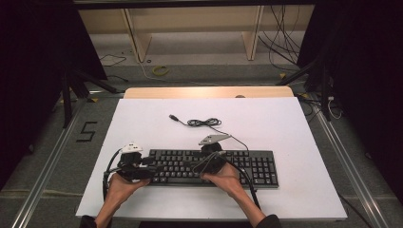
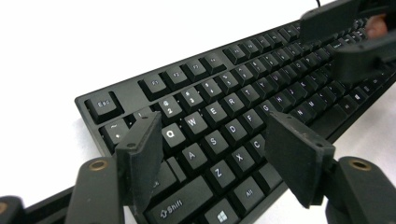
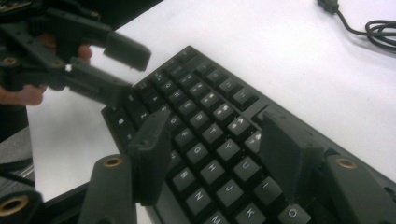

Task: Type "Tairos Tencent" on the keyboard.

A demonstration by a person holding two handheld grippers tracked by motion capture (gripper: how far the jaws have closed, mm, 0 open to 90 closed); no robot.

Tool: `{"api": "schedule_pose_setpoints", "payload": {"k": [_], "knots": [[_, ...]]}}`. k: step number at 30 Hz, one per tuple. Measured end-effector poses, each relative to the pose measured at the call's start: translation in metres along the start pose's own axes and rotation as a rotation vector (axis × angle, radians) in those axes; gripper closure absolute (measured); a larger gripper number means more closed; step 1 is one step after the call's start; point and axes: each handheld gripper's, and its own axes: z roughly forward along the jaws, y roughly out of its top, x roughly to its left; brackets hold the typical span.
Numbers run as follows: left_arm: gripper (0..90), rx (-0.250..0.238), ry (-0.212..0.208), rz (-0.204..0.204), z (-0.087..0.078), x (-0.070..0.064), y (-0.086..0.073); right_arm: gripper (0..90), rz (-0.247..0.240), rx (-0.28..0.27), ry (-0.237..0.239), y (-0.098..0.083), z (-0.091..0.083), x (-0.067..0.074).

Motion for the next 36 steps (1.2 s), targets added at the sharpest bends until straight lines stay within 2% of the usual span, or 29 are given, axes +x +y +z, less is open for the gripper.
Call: {"api": "schedule_pose_setpoints", "payload": {"k": [10,15,18,24,36], "knots": [[39.3,0.011,-0.001,0.010,0.009,-0.002,0.009,38.2,-0.021,0.000,0.004,-0.007,-0.007,0.004],[44.3,0.023,-0.008,0.017,0.016,-0.003,0.013,37.1,-0.022,-0.010,0.007,-0.011,-0.012,0.004],[50.1,0.042,-0.007,0.035,0.019,-0.004,0.014,37.0,-0.028,-0.015,0.008,-0.013,-0.015,0.005],[64.2,0.059,-0.015,0.034,0.023,-0.003,0.016,36.8,-0.027,-0.017,0.012,-0.016,-0.018,0.006],[84.0,0.085,-0.028,0.078,0.033,-0.006,0.021,36.6,-0.032,-0.020,0.021,-0.021,-0.021,0.008]]}}
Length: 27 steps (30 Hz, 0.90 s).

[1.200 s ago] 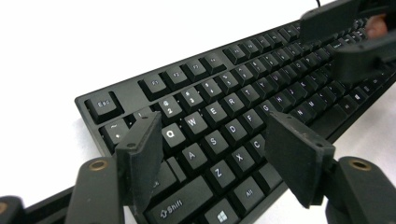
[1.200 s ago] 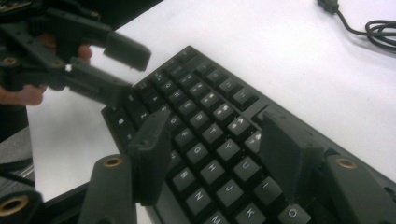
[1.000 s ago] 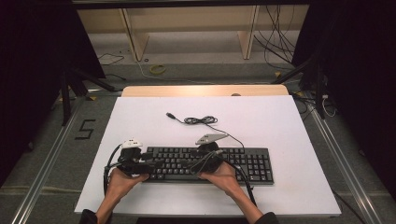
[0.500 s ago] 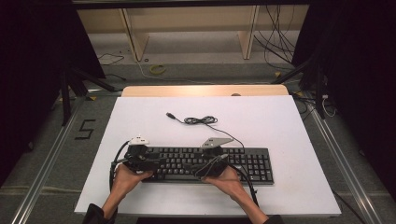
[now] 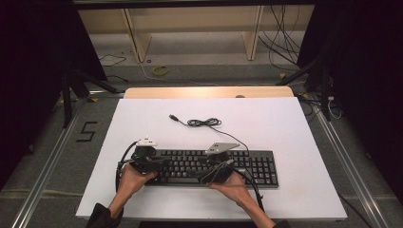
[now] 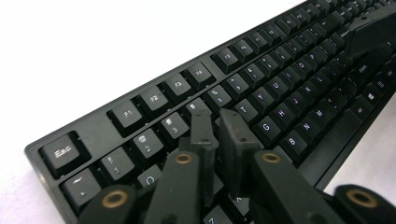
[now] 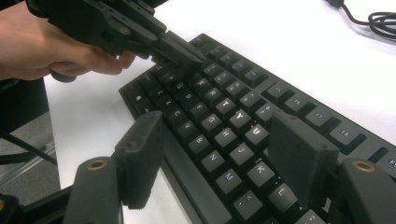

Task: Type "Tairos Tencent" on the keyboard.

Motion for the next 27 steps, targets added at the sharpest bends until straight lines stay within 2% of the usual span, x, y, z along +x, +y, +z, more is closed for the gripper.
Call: {"api": "schedule_pose_setpoints", "payload": {"k": [4,9,22,27], "knots": [[88.4,0.010,0.000,0.015,0.004,-0.001,0.003,36.6,-0.003,0.000,0.001,-0.001,-0.001,0.000],[89.0,0.032,0.005,0.034,0.010,-0.003,0.006,36.5,-0.003,0.003,0.004,-0.002,-0.002,0.000],[89.1,0.074,0.027,0.037,0.016,-0.002,0.005,36.3,-0.002,0.008,-0.001,-0.003,-0.001,0.000],[89.2,0.067,0.025,0.034,0.016,-0.003,0.003,36.3,-0.002,0.011,-0.001,-0.003,0.000,0.000]]}}
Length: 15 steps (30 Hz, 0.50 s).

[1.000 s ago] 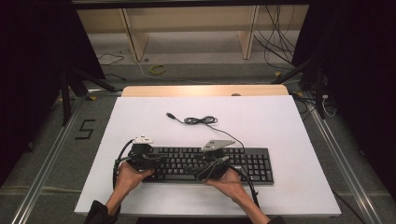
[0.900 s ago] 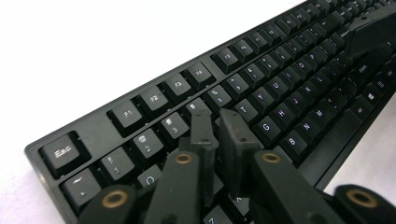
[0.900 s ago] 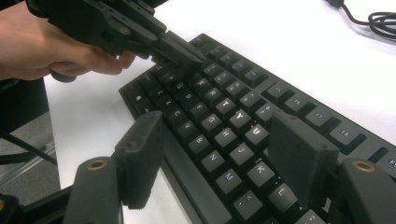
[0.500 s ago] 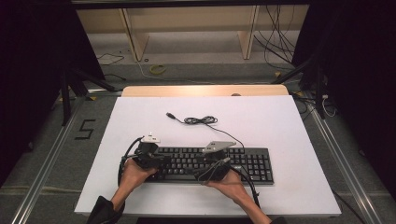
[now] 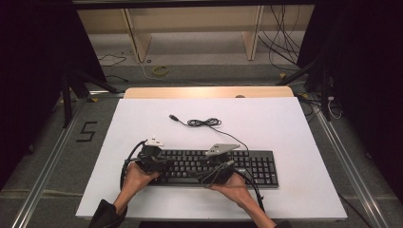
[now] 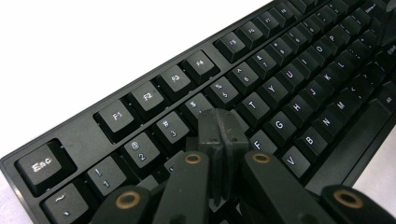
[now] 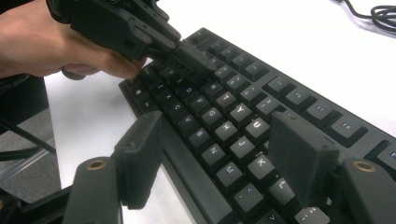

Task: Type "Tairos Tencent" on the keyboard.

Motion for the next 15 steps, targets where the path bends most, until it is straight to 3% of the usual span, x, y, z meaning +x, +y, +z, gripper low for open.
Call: {"api": "schedule_pose_setpoints", "payload": {"k": [6,15], "knots": [[88.4,-0.020,-0.006,-0.011,-0.004,-0.001,0.002,36.8,-0.001,-0.004,-0.003,0.000,0.000,0.000],[70.5,-0.062,-0.045,-0.042,-0.017,-0.003,0.004,43.4,-0.016,-0.004,-0.017,0.000,0.001,0.001]]}}
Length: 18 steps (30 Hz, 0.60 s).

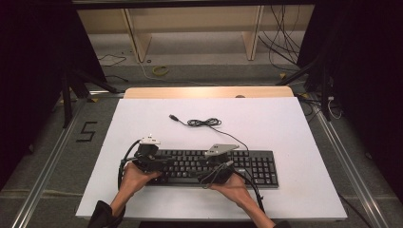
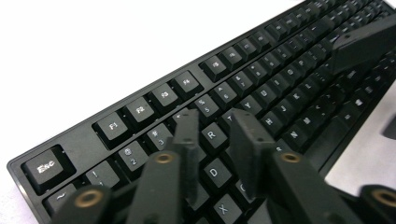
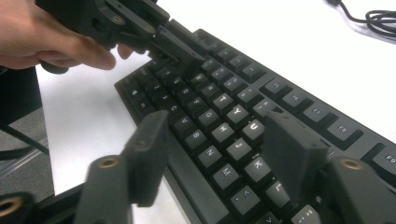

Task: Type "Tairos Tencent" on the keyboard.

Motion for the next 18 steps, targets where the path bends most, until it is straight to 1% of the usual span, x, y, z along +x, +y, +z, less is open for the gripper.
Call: {"api": "schedule_pose_setpoints", "payload": {"k": [2,4,5,7,9,11,13,18], "knots": [[66.7,0.000,-0.007,-0.001,-0.001,0.000,0.000,47.9,0.003,-0.005,0.000,0.000,0.000,0.000],[60.1,-0.005,-0.004,-0.013,-0.002,-0.001,0.000,51.8,-0.005,-0.006,0.001,0.000,0.000,0.000],[56.6,-0.009,-0.008,-0.014,-0.003,-0.001,0.000,53.7,-0.005,-0.004,0.001,0.000,0.000,0.001],[51.9,-0.020,-0.020,-0.032,-0.005,-0.001,0.000,57.4,-0.011,-0.001,-0.002,0.000,0.001,0.000],[48.1,-0.019,-0.013,-0.022,-0.007,-0.001,0.000,60.9,-0.015,0.002,-0.002,0.000,0.001,0.000],[43.7,-0.024,-0.007,-0.024,-0.008,-0.001,-0.001,63.7,-0.016,0.007,-0.001,0.000,0.001,0.000],[41.1,-0.032,-0.012,-0.036,-0.009,0.000,-0.003,65.9,-0.017,0.014,-0.002,0.000,0.002,0.000],[36.5,-0.048,-0.015,-0.033,-0.012,-0.001,-0.004,71.7,-0.024,0.026,-0.001,0.000,0.004,0.000]]}}
